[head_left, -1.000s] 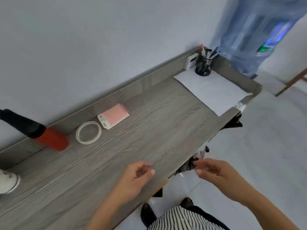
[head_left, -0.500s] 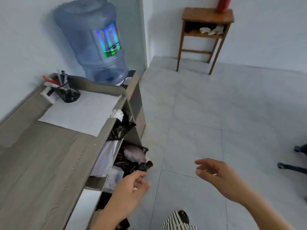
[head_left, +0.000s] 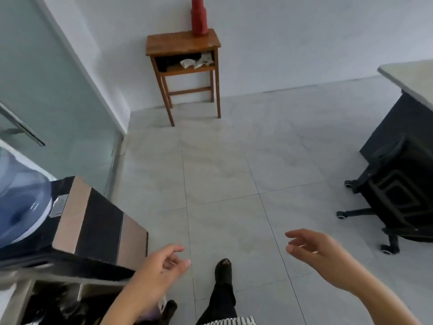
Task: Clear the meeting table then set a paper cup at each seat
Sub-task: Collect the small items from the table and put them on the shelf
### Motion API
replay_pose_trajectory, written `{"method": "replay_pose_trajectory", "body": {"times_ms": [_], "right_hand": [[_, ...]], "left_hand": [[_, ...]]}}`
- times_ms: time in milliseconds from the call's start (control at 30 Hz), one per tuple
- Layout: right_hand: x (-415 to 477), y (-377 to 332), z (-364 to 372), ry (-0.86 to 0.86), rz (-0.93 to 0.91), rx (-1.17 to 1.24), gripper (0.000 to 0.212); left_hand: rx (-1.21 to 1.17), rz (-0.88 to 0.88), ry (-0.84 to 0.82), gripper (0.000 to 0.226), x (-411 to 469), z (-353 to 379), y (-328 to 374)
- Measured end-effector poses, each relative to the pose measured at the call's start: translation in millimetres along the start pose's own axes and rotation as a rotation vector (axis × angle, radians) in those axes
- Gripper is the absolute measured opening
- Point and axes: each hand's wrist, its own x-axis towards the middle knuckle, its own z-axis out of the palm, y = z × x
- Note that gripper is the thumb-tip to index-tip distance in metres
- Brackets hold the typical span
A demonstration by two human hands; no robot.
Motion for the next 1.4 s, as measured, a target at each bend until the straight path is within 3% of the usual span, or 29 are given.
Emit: {"method": "replay_pose_trajectory", "body": {"times_ms": [167,333,467,700,900,1067,1233,1400], "right_hand": [[72,-49,-59,0.155,0.016,0.066,0.029],[127,-67,-96,0.231,0.058,0.187,0.026],[174,-58,-126,0.222,0.158,0.266,0.028],[304,-47,-216,0.318,0.243,0.323,0.028],[445,-101,-308,0.275,0.155,0.259,0.024],[553,-140,-373,0.251,0.102,0.240,0.022],[667,-145,-430,0.234,0.146,0.206,0.025],[759,-161,-499,0.312,0.235,0.238,0.028]], "left_hand": [[0.047,0.167,-0.028,0.018,119,-34,88],[0.123,0.290,-0.276,0.022,212,-37,171],[0.175,0.309,-0.381,0.022,292,-39,212],[0.217,0.317,-0.349,0.027,449,-46,304],[0.203,0.356,-0.347,0.024,555,-63,404],[0.162,0.280,-0.357,0.024,649,-79,453],[0.168,0.245,-0.363,0.024,784,-92,509],[0.210,0.299,-0.365,0.017,914,-108,609]]}}
